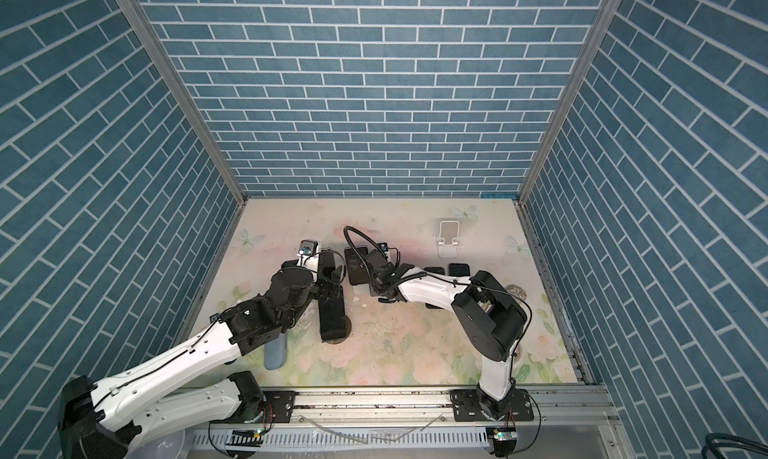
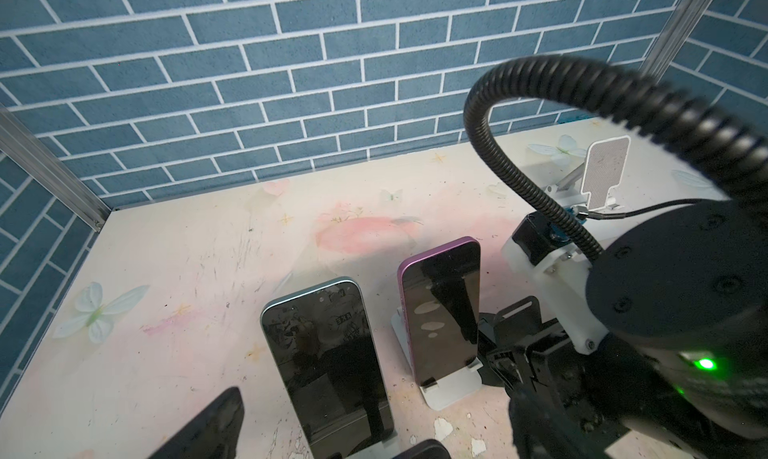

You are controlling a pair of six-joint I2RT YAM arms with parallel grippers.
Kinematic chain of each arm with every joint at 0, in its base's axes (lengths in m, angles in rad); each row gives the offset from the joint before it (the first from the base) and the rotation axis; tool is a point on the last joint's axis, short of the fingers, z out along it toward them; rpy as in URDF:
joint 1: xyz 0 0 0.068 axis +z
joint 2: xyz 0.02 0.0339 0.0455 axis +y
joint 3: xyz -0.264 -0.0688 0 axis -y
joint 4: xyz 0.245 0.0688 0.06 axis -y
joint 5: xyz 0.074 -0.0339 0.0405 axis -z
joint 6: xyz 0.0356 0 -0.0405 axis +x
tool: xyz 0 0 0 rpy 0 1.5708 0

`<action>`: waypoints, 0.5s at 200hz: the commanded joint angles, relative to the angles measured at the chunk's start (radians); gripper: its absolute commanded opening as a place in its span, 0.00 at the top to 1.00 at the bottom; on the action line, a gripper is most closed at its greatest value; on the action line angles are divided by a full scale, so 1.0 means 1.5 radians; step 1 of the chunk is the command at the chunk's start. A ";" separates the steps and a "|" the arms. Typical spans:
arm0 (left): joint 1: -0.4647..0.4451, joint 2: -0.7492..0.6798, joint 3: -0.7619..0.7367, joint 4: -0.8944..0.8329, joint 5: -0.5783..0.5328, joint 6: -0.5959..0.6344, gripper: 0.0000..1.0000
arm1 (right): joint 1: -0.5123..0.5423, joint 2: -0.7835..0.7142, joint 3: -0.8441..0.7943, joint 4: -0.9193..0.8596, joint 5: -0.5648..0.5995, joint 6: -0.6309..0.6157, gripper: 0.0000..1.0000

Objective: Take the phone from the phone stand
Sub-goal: 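Carry the dark gray stand farther from the robot beside the white stand, release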

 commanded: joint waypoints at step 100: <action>-0.002 0.005 0.000 0.006 -0.008 0.008 0.00 | -0.057 -0.106 -0.020 -0.051 0.051 -0.014 0.60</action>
